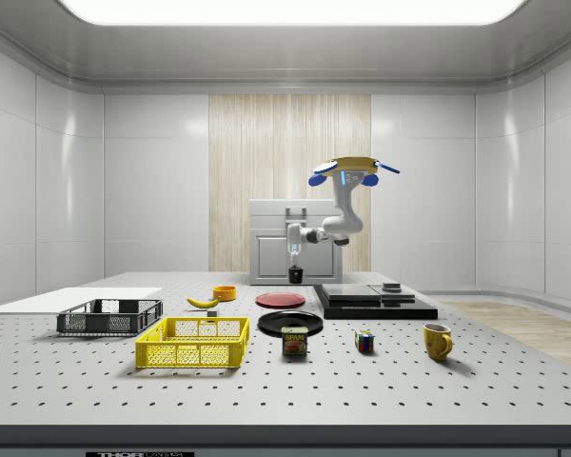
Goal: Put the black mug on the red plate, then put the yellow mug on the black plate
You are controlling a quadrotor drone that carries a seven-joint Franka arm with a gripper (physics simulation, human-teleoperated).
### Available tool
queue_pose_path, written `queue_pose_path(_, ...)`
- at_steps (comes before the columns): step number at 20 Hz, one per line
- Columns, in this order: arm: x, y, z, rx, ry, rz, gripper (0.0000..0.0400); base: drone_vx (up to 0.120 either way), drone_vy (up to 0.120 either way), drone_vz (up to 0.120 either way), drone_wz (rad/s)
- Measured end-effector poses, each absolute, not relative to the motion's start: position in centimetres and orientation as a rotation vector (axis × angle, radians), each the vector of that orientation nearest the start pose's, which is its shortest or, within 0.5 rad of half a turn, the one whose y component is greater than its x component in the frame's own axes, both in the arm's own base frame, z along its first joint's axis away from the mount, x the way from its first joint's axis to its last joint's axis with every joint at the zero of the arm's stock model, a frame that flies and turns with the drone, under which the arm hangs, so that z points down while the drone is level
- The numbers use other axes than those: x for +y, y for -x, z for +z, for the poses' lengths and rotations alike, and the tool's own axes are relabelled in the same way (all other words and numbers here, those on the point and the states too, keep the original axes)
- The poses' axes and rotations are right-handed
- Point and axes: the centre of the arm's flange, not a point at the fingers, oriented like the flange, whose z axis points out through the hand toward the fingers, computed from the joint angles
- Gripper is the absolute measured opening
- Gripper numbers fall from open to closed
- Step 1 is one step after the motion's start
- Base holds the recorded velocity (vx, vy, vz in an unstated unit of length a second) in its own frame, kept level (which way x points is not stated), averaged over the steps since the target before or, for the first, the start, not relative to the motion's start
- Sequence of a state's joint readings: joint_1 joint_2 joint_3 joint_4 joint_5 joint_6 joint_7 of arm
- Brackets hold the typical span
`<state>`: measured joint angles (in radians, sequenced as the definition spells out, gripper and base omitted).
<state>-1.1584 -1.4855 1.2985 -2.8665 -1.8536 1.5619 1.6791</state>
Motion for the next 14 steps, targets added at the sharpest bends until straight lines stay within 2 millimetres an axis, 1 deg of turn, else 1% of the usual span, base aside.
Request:
queue_pose_path(5, 0.0, -30.5, 50.9, -0.002, -0.001, 0.786, 0.011, 0.12, 0.0, 0.0, 0.0)
queue_pose_path(9, 0.3, -30.5, 50.9, -0.002, -0.001, 0.785, 0.011, 0.01, 0.0, 0.0, 0.0)
queue_pose_path(14, 2.1, -30.5, 50.9, -0.002, -0.001, 0.786, 0.011, 0.0, 0.0, 0.0, 0.0)
